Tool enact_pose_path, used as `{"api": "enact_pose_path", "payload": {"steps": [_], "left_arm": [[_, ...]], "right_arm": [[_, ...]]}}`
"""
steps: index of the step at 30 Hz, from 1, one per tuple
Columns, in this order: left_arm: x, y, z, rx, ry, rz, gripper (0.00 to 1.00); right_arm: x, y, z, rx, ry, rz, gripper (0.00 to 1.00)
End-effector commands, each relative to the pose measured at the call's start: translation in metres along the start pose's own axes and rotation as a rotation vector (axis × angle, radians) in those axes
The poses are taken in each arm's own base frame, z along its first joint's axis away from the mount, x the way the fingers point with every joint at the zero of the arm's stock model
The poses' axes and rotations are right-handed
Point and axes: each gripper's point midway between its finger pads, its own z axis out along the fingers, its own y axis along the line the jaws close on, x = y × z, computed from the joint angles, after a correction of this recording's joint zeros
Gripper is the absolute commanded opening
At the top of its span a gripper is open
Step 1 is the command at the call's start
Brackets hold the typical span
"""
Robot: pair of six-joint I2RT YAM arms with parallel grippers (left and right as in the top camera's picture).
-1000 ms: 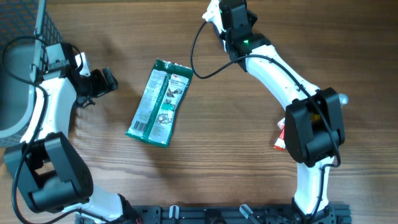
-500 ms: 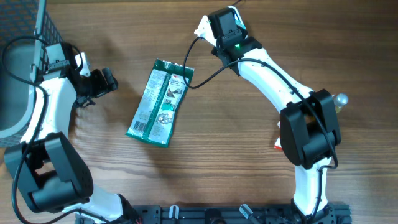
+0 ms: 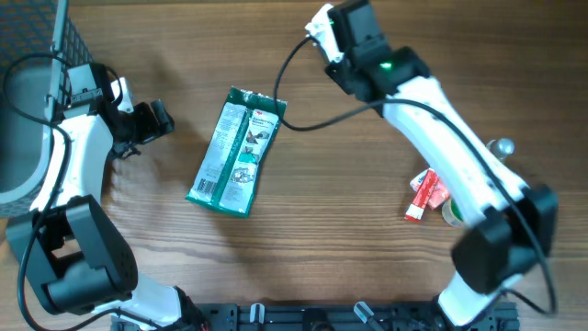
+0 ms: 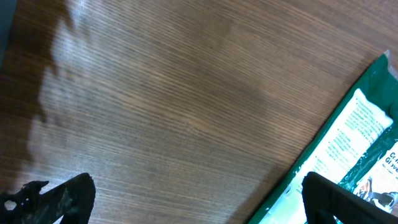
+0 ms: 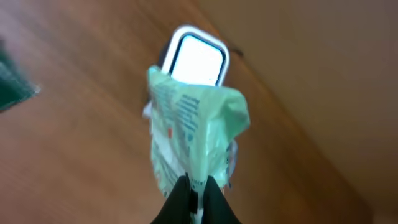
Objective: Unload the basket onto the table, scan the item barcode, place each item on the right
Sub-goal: 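Carry the wipes pack right and set it down near the jar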
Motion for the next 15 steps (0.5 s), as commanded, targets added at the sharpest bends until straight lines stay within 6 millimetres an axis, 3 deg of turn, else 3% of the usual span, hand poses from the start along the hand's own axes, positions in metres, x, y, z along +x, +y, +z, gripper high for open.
{"api": "enact_pose_path", "payload": {"steps": [1,5,8,12,15], "left_arm": [[0.003,0.003,0.003,0.003,0.012,-0.003,1.0],[0.003,0.003,0.003,0.003,0.012,-0.003,1.0],[0.003,0.003,0.003,0.003,0.012,-0.003,1.0],[0.003,0.003,0.003,0.003,0.012,-0.003,1.0],[0.003,0.003,0.003,0.003,0.012,-0.003,1.0]], "right_arm": [[0.022,0.02,-0.036,-0.162,0.047,0.113,0.04],[0.077,0.083,-0.055,-0.5,0.259,0.085,0.04],[0.111,0.117,-0.06,-0.645,0.396,0.094,0.04],[0.162,0.134,-0.05,-0.636,0.566,0.099,0.04],[0.199,0.128,-0.038,-0.503,0.691,0.127,0.04]]}}
